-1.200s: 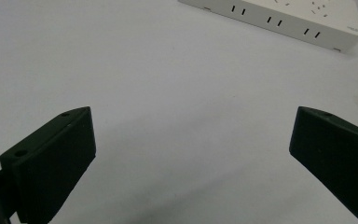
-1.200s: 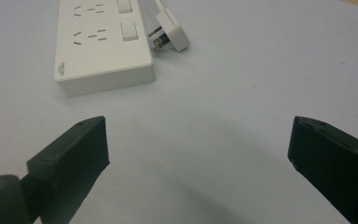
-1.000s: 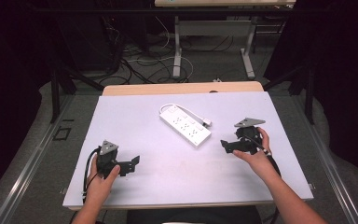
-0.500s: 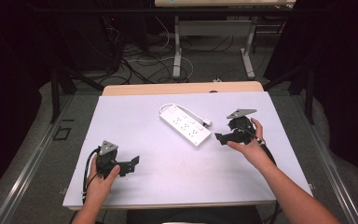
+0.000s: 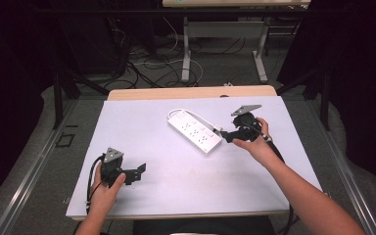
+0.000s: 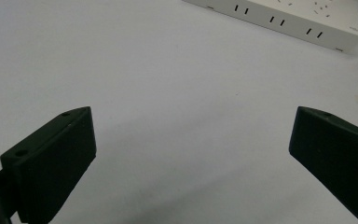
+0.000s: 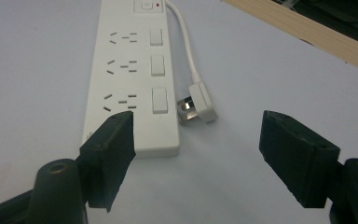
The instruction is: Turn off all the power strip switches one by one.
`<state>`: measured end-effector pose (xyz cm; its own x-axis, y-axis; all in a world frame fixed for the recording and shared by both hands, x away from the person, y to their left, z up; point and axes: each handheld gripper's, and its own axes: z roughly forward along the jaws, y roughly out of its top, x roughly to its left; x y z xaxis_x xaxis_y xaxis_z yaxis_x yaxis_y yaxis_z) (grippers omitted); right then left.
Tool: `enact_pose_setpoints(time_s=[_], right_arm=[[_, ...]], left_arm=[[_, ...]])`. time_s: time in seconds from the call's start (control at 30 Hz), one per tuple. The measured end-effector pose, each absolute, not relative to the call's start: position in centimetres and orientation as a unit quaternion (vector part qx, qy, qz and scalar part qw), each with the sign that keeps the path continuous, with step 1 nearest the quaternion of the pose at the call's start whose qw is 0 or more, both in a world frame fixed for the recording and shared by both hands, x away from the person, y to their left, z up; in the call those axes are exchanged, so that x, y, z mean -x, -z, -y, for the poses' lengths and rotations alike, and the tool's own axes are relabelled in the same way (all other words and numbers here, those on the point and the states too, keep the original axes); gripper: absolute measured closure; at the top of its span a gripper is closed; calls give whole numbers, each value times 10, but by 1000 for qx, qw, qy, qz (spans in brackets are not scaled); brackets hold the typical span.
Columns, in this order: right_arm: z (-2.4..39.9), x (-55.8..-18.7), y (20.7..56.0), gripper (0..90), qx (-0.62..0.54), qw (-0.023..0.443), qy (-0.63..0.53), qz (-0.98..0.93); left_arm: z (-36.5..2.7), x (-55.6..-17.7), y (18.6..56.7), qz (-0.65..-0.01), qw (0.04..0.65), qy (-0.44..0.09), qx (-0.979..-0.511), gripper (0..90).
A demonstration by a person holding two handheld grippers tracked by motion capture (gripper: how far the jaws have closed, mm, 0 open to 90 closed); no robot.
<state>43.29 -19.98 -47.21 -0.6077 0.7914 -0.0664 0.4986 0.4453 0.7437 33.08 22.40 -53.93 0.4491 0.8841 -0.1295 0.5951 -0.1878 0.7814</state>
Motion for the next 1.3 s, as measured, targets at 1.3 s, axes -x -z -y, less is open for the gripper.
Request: enact_pose_setpoints(time_s=[1.3], right_arm=[[131,-510,468,450,-381,156,-356,-839]], left_arm=[[-228,-332,542,-502,406,-175,-743,5]])
